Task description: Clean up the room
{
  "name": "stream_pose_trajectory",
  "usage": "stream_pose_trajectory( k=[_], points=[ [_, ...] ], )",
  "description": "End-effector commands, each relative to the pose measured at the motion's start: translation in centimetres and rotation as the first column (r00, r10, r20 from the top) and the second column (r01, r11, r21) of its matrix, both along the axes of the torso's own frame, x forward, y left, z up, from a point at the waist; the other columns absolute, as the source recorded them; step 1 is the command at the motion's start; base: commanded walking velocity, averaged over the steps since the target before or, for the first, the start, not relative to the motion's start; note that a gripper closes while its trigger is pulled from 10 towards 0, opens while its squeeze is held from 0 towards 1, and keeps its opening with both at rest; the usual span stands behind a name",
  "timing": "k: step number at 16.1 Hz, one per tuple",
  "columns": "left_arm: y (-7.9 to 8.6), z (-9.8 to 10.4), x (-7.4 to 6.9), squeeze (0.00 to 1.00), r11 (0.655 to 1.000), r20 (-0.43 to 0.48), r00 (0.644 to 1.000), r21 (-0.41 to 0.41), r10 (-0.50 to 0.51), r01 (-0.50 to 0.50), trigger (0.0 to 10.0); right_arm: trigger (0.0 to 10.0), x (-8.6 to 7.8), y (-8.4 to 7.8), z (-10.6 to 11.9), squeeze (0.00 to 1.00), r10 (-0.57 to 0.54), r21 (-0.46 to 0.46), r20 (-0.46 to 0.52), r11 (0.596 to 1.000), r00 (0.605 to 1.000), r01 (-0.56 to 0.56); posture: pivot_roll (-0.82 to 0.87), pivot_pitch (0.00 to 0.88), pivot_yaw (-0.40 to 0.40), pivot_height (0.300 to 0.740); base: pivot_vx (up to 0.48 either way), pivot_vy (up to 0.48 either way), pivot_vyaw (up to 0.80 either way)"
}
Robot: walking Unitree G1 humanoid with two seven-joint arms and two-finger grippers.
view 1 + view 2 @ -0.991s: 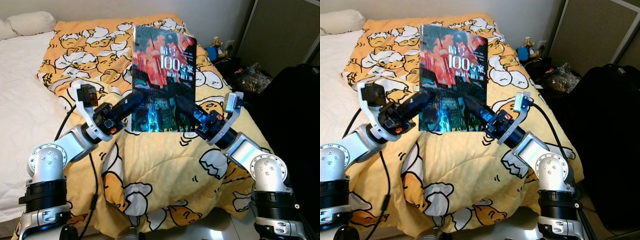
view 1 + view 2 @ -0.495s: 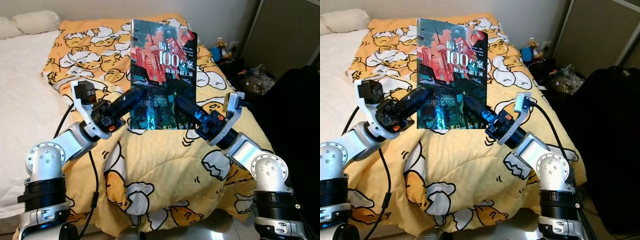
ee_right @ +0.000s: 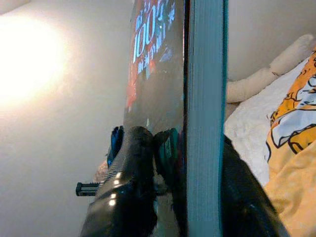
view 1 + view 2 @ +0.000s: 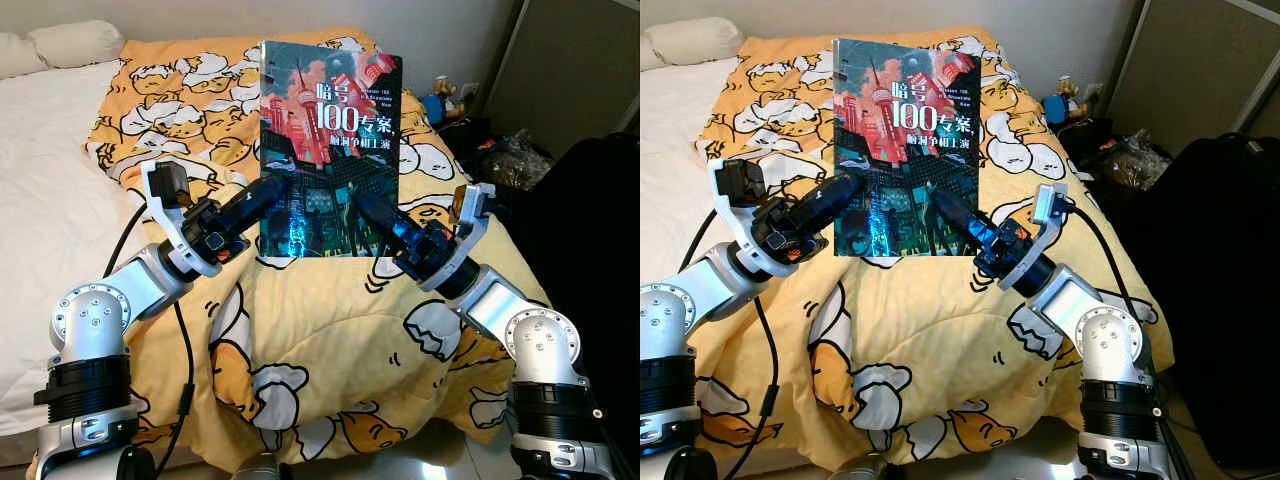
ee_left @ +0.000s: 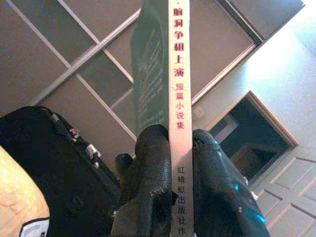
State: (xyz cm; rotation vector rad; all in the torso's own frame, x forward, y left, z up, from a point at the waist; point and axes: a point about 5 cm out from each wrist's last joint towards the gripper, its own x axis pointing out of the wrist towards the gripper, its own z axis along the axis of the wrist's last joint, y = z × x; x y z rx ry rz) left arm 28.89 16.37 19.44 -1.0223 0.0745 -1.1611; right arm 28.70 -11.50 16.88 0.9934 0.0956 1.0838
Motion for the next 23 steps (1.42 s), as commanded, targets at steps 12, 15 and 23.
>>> stream_pose_trajectory(
  k=[12,15,23],
  points=[
    [0.9,-2.8,2.3,0.0,0.942,-0.006,0.978,0.267,0.211,-0.201,10.0,0.0,-0.6,0.1,0.4,0.0,0.022,-0.008,0.033,1.0,0.999,-0.022,0.04,0.0,0.041,0.74,0.0,0.0,0.0],
    [1.3,-3.1,2.5,1.0,0.932,-0.017,0.967,0.274,0.253,-0.238,10.0,0.0,-0.4,-0.1,0.2,0.0,-0.02,-0.025,0.033,0.999,0.999,0.021,0.03,0.0,0.045,0.74,0.0,0.0,0.0],
    [5.4,-6.3,2.8,1.0,0.721,0.049,0.836,0.481,0.546,-0.499,10.0,0.0,1.5,-3.2,-2.6,0.0,-0.367,-0.352,0.032,0.866,0.93,0.354,0.05,0.0,0.026,0.74,0.0,0.0,0.0]
  ],
)
